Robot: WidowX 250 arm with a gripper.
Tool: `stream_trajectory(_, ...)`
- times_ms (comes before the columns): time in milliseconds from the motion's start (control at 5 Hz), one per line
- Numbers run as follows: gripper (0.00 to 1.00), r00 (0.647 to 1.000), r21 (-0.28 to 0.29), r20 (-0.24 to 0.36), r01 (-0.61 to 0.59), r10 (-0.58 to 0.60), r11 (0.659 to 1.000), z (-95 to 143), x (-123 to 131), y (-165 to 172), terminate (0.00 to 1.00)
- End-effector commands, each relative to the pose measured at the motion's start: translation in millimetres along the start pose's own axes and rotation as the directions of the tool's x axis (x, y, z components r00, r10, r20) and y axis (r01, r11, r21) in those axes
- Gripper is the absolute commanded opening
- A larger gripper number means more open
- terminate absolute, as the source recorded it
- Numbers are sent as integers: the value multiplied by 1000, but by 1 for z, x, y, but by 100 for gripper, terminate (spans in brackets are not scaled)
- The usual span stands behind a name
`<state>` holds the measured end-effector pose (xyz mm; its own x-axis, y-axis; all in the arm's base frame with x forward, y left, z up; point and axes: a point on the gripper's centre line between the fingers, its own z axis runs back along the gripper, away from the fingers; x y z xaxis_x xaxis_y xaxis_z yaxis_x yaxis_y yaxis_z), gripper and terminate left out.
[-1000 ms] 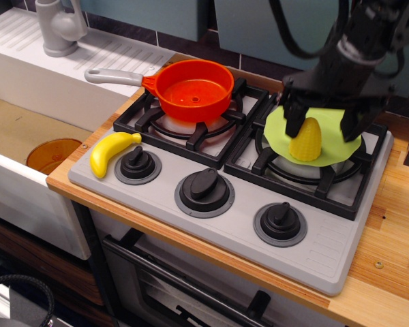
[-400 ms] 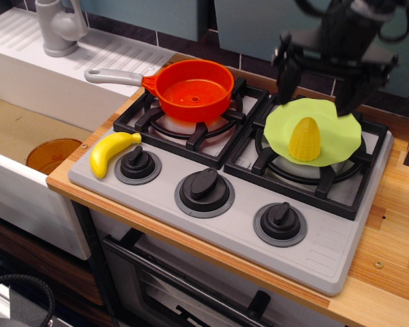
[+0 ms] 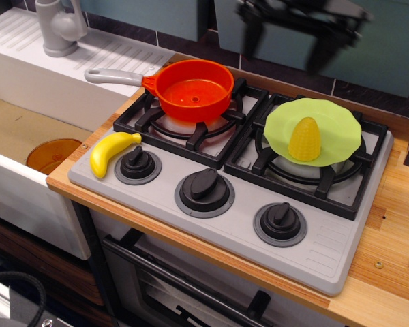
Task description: End effector transition from object to object
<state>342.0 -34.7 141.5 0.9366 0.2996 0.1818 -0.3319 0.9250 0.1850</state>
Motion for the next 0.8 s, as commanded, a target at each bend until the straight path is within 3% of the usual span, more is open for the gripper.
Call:
stream_trajectory(0,100,993,-41,111,40,-35,998,16,24,59,0)
stream_trajectory(600,100,988,-56,149,51,-42,997,-40,11,110,0)
